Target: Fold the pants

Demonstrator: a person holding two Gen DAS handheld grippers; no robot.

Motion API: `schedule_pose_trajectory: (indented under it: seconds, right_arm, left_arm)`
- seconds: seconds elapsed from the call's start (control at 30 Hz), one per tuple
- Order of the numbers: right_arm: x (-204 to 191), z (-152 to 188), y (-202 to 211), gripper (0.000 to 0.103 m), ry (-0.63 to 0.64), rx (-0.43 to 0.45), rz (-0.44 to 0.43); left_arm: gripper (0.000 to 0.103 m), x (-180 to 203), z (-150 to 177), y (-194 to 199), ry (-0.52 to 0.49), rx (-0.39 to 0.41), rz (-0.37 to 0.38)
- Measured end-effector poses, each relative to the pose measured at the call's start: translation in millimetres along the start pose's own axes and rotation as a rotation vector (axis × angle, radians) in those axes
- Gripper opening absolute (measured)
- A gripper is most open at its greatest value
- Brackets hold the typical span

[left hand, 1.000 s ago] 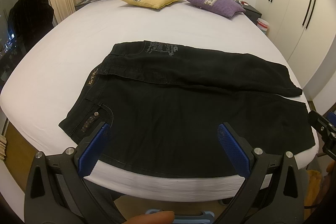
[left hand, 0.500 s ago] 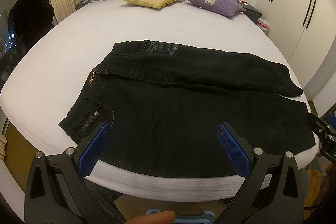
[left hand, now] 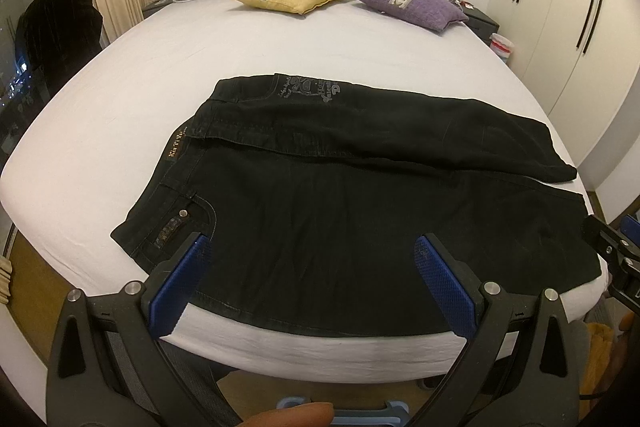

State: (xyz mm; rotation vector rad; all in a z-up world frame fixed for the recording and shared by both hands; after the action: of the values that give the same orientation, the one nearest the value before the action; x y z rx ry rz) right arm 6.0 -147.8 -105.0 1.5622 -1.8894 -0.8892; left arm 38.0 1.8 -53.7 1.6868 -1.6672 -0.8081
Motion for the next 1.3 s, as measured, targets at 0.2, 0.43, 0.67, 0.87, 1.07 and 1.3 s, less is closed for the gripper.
schedule_pose_trajectory:
  seconds: [0.2,0.43,0.67,0.87,1.07,1.3]
  right_arm:
    - [-1,1,0,0.103,0.000,-0.001,0.000]
    - [-1,3,1,0.103,0.000,-0.003,-0.001]
    - [-1,3,1,0.103,0.000,-0.003,-0.001]
    - [-1,2,1,0.103,-0.001,-0.005,-0.001]
    - [-3,6,-1,0.103,0.000,-0.007,-0.004]
    - [-4,9,-1,0.103,-0.001,-0.012,-0.006]
  left_arm:
    - [0.103,0,1,0,0.000,0.000,0.000]
    - [0.103,0,4,-1,-0.001,-0.002,0.001]
    - [0.103,0,6,0,-0.002,-0.003,0.001]
    - [0.103,0,5,-1,-0.002,-0.003,0.000]
    - [0.103,0,9,-1,-0.001,-0.006,0.001]
    - [0.103,5,10,-1,-0.012,-0.010,0.003]
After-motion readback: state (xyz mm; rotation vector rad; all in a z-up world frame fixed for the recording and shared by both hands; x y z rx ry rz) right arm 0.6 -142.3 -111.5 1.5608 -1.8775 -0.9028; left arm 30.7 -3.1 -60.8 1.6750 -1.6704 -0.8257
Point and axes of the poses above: each gripper's, at about its wrist camera, not at the fingertips, and y roughly against the way its jaws point, x to its right, z to its underside, the point moved 6 cm from there along -y, roughly the way its jaws point, and after that the axes turned 1 degree about -y, right-handed, at the moved point
